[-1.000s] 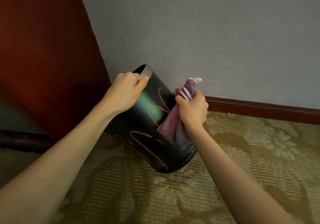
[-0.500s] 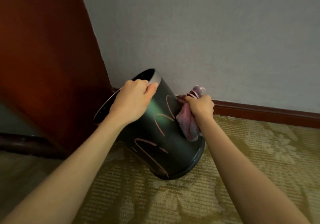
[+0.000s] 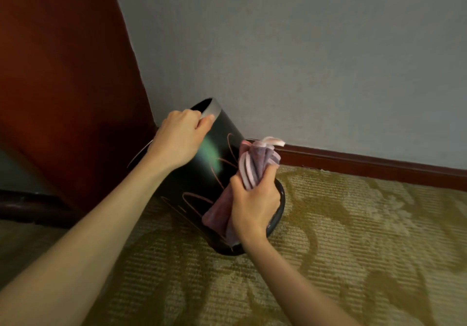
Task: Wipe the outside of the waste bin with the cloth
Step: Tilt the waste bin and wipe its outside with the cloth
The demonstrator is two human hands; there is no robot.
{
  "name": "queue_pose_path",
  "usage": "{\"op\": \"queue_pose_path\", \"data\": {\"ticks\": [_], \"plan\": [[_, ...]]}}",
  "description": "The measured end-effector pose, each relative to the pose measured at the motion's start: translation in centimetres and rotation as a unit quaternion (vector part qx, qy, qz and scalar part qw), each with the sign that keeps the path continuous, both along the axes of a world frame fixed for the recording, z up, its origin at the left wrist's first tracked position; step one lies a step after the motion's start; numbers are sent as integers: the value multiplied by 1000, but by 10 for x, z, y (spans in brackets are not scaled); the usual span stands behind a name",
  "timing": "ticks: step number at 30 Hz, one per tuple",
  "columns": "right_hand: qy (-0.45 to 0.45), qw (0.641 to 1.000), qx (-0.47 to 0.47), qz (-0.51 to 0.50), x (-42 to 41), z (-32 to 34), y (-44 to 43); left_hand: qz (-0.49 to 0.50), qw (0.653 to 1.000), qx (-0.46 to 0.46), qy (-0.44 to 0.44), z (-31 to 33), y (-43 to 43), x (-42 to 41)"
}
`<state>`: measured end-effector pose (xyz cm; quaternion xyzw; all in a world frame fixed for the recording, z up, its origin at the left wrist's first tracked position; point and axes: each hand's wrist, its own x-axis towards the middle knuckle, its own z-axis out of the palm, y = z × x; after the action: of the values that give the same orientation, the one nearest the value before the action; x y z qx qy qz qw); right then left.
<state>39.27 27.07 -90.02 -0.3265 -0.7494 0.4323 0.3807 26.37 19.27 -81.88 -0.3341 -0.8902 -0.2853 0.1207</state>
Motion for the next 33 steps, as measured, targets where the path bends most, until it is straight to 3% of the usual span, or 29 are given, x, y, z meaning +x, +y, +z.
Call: {"op": "queue_pose_path", "data": {"ticks": [10,20,29,33], "plan": [[-33,998,-49,-17,-16,16,31,-21,999,32,-23,-3,-7,22],[-236,960,-142,45,-75,31,95,-41,996,64,-44,-14,-25,45],[-211,959,-172,78,-76,27,100,-17,999,39,-23,-13,-17,25],[-181,970,-160,17,-56,25,89,-8,1000,23,6,-16,-9,27]]}}
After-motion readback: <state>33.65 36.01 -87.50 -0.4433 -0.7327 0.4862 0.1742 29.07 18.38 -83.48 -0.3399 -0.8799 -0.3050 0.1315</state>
